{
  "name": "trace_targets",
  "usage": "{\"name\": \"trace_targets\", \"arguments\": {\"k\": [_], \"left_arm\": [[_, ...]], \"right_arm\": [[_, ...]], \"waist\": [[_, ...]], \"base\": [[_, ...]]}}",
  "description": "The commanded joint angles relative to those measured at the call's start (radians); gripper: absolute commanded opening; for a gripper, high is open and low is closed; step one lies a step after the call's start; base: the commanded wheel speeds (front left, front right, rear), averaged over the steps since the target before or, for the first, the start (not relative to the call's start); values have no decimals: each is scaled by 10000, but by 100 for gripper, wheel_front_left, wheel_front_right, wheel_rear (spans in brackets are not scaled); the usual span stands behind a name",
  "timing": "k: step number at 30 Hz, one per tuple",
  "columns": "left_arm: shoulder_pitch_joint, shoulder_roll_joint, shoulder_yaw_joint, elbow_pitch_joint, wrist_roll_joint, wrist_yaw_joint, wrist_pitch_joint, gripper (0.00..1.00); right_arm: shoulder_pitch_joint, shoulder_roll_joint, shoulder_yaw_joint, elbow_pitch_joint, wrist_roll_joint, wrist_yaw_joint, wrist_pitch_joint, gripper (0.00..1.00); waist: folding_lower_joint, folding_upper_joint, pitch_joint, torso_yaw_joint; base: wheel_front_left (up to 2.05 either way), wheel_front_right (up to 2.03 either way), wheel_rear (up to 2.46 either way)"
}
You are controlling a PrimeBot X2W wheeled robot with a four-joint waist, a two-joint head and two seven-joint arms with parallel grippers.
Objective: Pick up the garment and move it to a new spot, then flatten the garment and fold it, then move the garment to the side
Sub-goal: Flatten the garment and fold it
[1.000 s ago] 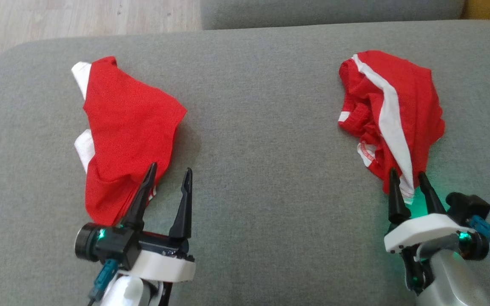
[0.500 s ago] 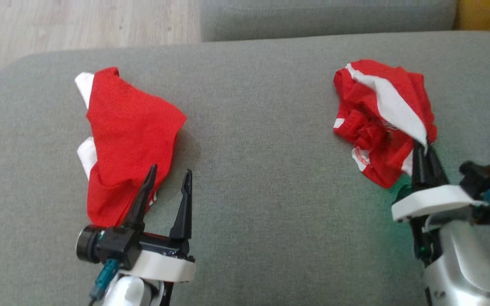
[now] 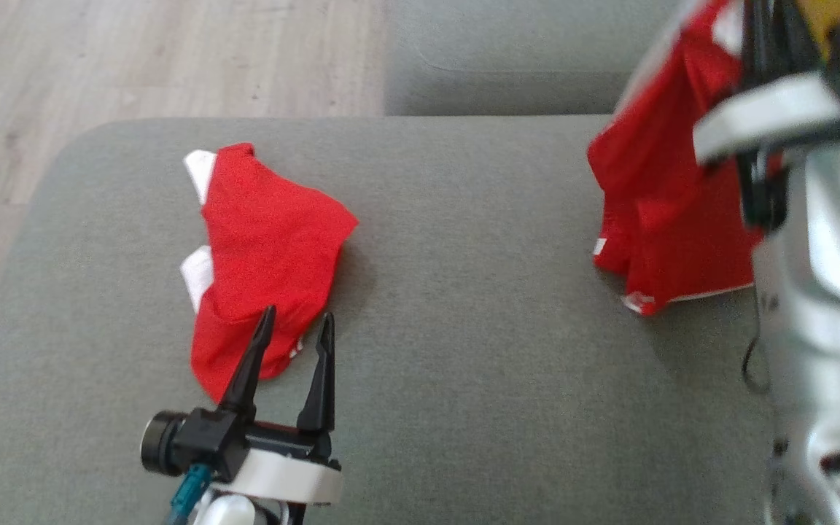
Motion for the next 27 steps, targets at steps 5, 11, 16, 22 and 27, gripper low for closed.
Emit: {"name": "trace_targets", "arguments": {"k": [5,11,16,22,27], "left_arm": [[1,-104,470,-392,-108,80,-95,100],[204,-127,682,-582,-90,159,-95,100],[213,-136,686,-621,-40,127,-95,100],[12,-142,802,-642,78,61,-95,100],[-125,-144,866,-610,162,-12,-95,100]], "right_arm": [[-2084,-399,1401,845,-240,-7,-486,0],[-1440,-979,3266,1562,694,-7,-509,0],[121,-1993,4490,1396,1782,-7,-13,0],[2171,-3660,5283,692,2902,-7,1169,0],[3164,-4237,5044,105,3115,-7,1915,0]], "waist": [[0,0,-325,356],[0,0,-305,-50],[0,0,-277,-450],[0,0,-110,-946],[0,0,-25,-1160]], "base": [[0,0,0],[0,0,0],[0,0,0],[0,0,0],[0,0,0]]}}
